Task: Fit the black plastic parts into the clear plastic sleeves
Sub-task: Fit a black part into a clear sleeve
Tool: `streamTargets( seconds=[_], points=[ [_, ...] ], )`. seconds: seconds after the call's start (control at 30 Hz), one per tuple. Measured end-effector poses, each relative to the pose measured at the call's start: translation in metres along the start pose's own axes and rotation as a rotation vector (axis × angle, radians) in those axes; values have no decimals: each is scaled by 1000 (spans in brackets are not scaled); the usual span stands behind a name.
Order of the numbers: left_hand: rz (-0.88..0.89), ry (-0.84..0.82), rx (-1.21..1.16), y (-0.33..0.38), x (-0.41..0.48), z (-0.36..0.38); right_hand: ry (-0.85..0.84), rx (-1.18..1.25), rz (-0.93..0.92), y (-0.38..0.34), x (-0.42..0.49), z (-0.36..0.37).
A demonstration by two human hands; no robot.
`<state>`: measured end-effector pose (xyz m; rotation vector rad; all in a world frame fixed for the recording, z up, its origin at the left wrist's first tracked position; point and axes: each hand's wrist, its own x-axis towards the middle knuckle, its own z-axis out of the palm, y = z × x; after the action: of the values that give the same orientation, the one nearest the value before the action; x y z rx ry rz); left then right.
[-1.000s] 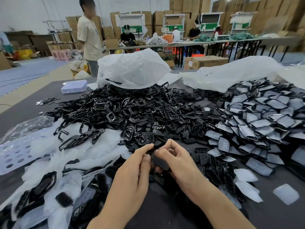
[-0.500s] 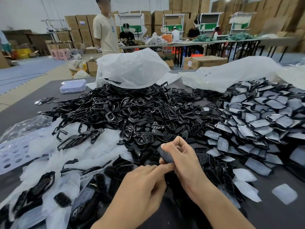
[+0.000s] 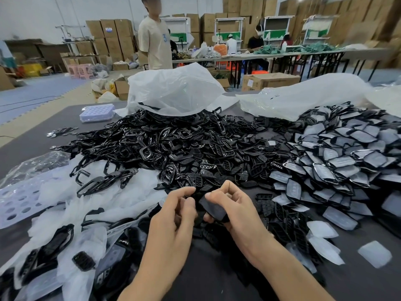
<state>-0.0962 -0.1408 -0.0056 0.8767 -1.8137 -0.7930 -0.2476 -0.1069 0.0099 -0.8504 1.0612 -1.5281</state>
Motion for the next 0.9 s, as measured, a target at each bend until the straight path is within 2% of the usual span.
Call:
streamTargets(
  seconds=[0.13, 0.37, 0.6, 0.9],
  points=[
    [-69, -63, -120, 3, 2, 4, -61, -23, -26, 3, 0, 4],
    [-153, 27, -134, -2, 7, 2, -69, -117, -65, 4, 1, 3],
    [-162, 28, -140, -2, 6, 2, -9, -174, -62, 9, 5, -1],
    [-106, 0, -84, -1, 8, 2, -31, -201, -76, 5, 5, -7]
  ],
)
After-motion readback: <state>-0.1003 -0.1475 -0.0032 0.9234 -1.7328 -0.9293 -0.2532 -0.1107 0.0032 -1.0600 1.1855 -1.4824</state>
